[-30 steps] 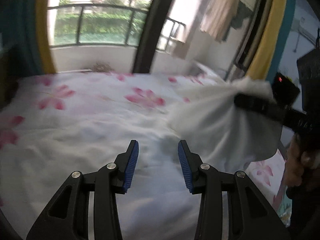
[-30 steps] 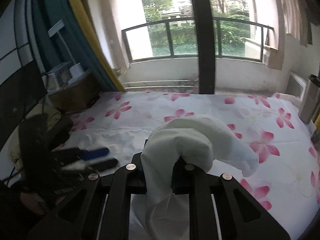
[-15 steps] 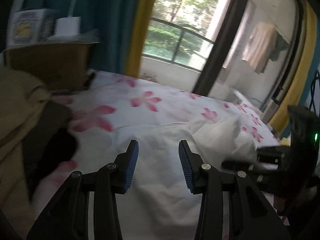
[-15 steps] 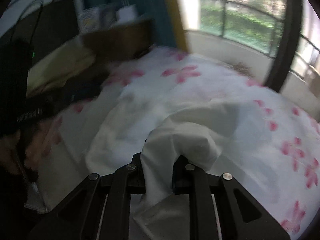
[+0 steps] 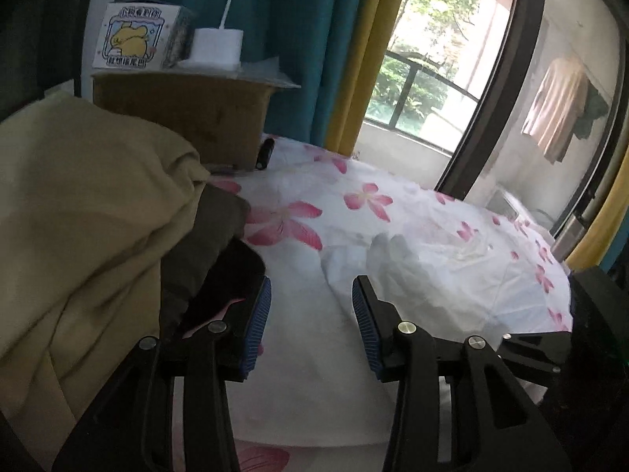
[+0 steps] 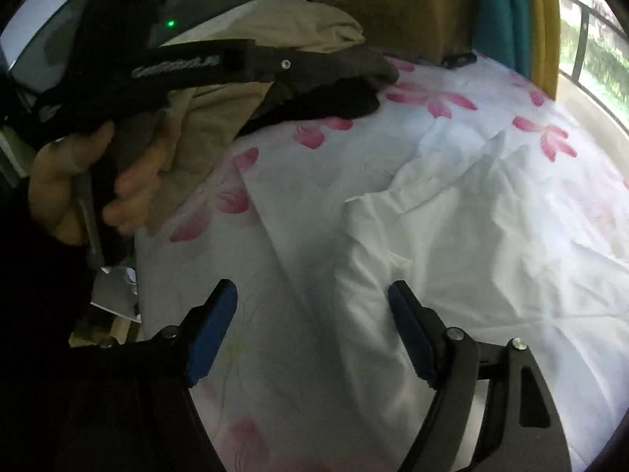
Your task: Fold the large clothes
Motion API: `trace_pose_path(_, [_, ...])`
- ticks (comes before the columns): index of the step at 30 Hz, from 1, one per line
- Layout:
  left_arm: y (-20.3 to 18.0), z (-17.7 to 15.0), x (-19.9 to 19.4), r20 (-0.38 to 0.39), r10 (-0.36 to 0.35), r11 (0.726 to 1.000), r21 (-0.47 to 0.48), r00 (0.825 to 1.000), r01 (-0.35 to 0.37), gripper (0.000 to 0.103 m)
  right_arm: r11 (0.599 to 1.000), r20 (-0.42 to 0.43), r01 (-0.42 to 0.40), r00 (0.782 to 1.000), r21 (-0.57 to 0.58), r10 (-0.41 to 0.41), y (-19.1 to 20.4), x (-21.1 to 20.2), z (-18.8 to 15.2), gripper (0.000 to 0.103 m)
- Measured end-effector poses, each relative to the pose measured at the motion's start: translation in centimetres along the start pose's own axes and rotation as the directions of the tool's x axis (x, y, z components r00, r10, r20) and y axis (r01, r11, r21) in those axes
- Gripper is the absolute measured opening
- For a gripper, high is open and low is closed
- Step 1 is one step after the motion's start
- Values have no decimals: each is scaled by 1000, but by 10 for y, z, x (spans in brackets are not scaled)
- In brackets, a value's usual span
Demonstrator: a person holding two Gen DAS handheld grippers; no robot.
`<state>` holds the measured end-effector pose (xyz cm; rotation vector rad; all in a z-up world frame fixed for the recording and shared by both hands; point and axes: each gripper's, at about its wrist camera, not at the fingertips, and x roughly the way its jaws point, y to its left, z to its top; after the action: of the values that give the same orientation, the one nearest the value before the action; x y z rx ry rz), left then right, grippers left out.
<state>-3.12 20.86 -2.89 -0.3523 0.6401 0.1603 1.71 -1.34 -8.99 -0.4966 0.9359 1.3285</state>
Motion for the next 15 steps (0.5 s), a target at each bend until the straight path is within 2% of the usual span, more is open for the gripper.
trace_pose_path(3, [-13,5,4,1,-62,998,6,998,62,52,999,51,32,998,32,-34,-11,-29,-7,79])
trace_pose_path(6, [-35,4,20,-41,-125,991,32,991,127,53,991,93,91,991,100,-100,-32,-55,-20,79])
trace_pose_path(10, [-63,-9,47,-123,-107,990,77,987,117,53,955,120,177,970,238,-209,-63,-84,-41,79])
trace_pose_path(13, [-75,-26,67,-204,-113,988,84,972,132,53,917,161,213,947,336,-279,-81,-112,-66,79])
trace_pose_path(15, [-83,-39,80,-262,-100,984,114,960,134,52,881,168,261,922,394,-349,-93,-125,-82,79])
